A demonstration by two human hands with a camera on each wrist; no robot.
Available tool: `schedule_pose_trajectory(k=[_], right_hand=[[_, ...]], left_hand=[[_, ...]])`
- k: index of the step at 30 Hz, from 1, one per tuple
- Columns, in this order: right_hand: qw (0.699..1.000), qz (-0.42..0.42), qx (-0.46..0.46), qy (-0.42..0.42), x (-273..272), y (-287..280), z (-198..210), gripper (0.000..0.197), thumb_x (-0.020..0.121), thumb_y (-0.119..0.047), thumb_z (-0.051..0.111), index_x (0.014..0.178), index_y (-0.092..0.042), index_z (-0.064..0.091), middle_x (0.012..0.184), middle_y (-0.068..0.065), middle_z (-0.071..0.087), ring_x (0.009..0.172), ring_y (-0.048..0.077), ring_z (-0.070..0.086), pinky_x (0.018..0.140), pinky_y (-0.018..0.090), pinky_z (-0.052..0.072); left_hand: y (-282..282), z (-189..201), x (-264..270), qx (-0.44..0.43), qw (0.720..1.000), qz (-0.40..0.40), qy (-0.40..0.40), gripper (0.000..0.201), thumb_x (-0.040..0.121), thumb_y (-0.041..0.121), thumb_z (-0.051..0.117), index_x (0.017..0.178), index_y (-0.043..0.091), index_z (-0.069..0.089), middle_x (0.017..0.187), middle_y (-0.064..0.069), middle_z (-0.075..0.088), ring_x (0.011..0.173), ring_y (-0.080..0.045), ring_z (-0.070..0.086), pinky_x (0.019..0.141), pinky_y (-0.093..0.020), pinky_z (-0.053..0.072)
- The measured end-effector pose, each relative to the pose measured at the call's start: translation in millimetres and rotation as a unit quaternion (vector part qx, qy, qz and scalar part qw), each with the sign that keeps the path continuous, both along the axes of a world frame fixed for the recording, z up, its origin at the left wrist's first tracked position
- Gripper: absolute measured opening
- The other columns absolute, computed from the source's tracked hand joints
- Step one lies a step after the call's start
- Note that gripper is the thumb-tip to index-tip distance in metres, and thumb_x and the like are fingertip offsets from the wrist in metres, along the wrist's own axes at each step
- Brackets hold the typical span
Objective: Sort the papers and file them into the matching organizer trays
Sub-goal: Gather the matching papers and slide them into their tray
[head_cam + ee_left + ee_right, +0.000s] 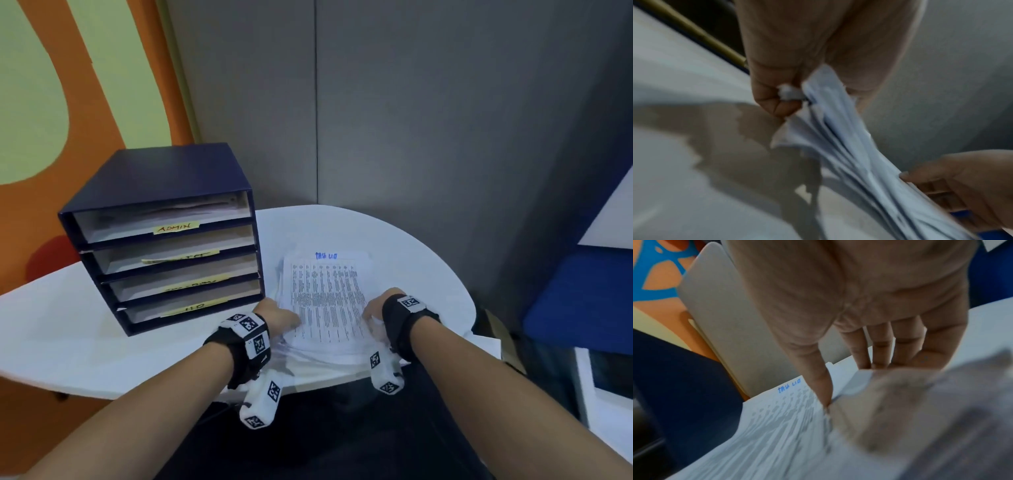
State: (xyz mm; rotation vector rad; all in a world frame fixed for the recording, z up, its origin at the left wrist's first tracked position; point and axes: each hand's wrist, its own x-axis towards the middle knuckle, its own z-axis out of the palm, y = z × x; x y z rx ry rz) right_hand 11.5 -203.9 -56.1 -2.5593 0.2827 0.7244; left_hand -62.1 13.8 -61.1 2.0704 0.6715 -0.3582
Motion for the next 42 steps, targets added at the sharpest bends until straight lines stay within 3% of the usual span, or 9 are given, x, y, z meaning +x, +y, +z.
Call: schedule_pose_trajectory(k=[6, 9, 12, 21, 25, 28, 33, 38, 42], right_hand=[[0.992, 0.080, -0.085, 0.043, -11.2, -2.9, 25.9, 0.041, 0.093, -0.033, 0.055, 0.126, -0.010, 0.059, 0.131, 0.011, 0.056, 0.115, 0.029, 0.056, 0.094, 0.037, 0.045], [0.989, 0.077, -0.123, 0.011, -6.1, -2.9, 26.9, 0.031, 0.082, -0.032, 0.063, 0.107, -0.014, 0.068, 0.110, 0.008, 0.067, 0.089, 0.024, 0.061, 0.084, 0.033, 0.049], [0.991, 0.050, -0.121, -0.020, -1.5, 3.8, 20.5, 0.040, 0.066, -0.039, 0.077, 0.097, -0.014, 0.069, 0.085, 0.007, 0.066, 0.081, 0.027, 0.065, 0.085, 0.041, 0.052], [0.988, 0.043, -0.144, -0.031, -10.8, 9.8, -5.3, 0.087, 0.033, -0.072, 0.079, 0.096, -0.017, 0.055, 0.101, 0.007, 0.066, 0.091, 0.031, 0.065, 0.087, 0.052, 0.050], [0.988, 0.051, -0.131, -0.067, -11.3, 9.7, -0.7, 0.065, 0.052, -0.062, 0.073, 0.093, -0.014, 0.058, 0.088, 0.003, 0.064, 0.080, 0.026, 0.063, 0.083, 0.040, 0.052], [0.989, 0.049, -0.106, -0.092, -14.9, 9.6, 8.1, 0.048, 0.070, -0.056, 0.067, 0.097, -0.015, 0.062, 0.087, 0.003, 0.065, 0.082, 0.026, 0.063, 0.075, 0.032, 0.049], [0.978, 0.031, 0.123, -0.164, -13.7, 7.6, 21.8, 0.078, 0.085, -0.052, 0.062, 0.145, -0.012, 0.032, 0.142, 0.011, 0.047, 0.124, 0.029, 0.050, 0.101, 0.035, 0.040], [0.934, -0.003, 0.311, -0.177, -33.0, -2.1, 22.1, 0.075, 0.082, -0.042, 0.070, 0.140, -0.010, 0.034, 0.125, 0.010, 0.060, 0.103, 0.024, 0.062, 0.080, 0.033, 0.050], [0.933, 0.043, 0.285, -0.215, -43.6, 0.2, 18.9, 0.044, 0.085, -0.047, 0.064, 0.113, -0.013, 0.059, 0.106, 0.003, 0.067, 0.093, 0.022, 0.064, 0.086, 0.040, 0.052]], left_hand=[[6.9, 6.7, -16.4, 0.194, 0.965, -0.169, 0.053, 0.036, 0.081, 0.047, 0.070, 0.080, 0.012, 0.058, 0.075, -0.002, 0.064, 0.058, -0.014, 0.056, 0.051, -0.023, 0.043], [9.6, 20.7, -7.6, 0.265, 0.947, -0.176, 0.041, 0.051, 0.084, 0.058, 0.062, 0.057, 0.017, 0.048, 0.046, 0.005, 0.047, 0.043, -0.012, 0.042, 0.045, -0.019, 0.033], [9.8, 18.4, 2.7, 0.286, 0.941, -0.179, 0.023, 0.058, 0.077, 0.067, 0.064, 0.057, 0.019, 0.039, 0.050, 0.005, 0.037, 0.043, -0.011, 0.035, 0.045, -0.020, 0.029], [22.6, 10.2, 1.3, 0.322, 0.931, -0.171, -0.002, 0.033, 0.088, 0.043, 0.066, 0.081, 0.012, 0.055, 0.077, -0.002, 0.054, 0.070, -0.016, 0.054, 0.053, -0.022, 0.037], [27.3, 19.6, -6.9, 0.368, 0.914, -0.136, -0.101, 0.036, 0.093, 0.027, 0.056, 0.060, 0.014, 0.050, 0.061, 0.001, 0.052, 0.057, -0.015, 0.051, 0.054, -0.024, 0.041], [29.6, 34.0, -19.6, 0.346, 0.914, -0.122, -0.170, 0.038, 0.095, 0.026, 0.056, 0.058, 0.019, 0.052, 0.060, 0.003, 0.055, 0.060, -0.017, 0.056, 0.061, -0.026, 0.043], [38.9, 41.1, -45.6, 0.213, 0.937, -0.053, -0.271, 0.018, 0.094, 0.019, 0.061, 0.079, 0.019, 0.070, 0.076, 0.005, 0.067, 0.071, -0.010, 0.064, 0.057, -0.020, 0.045], [48.4, 31.8, -54.1, 0.065, 0.954, 0.001, -0.293, 0.015, 0.091, 0.018, 0.067, 0.077, 0.023, 0.068, 0.079, 0.003, 0.071, 0.075, -0.016, 0.066, 0.067, -0.027, 0.053], [53.4, 29.8, -52.7, -0.009, 0.959, 0.041, -0.281, 0.007, 0.091, 0.016, 0.067, 0.090, 0.011, 0.071, 0.090, -0.003, 0.075, 0.087, -0.020, 0.070, 0.084, -0.037, 0.055]])
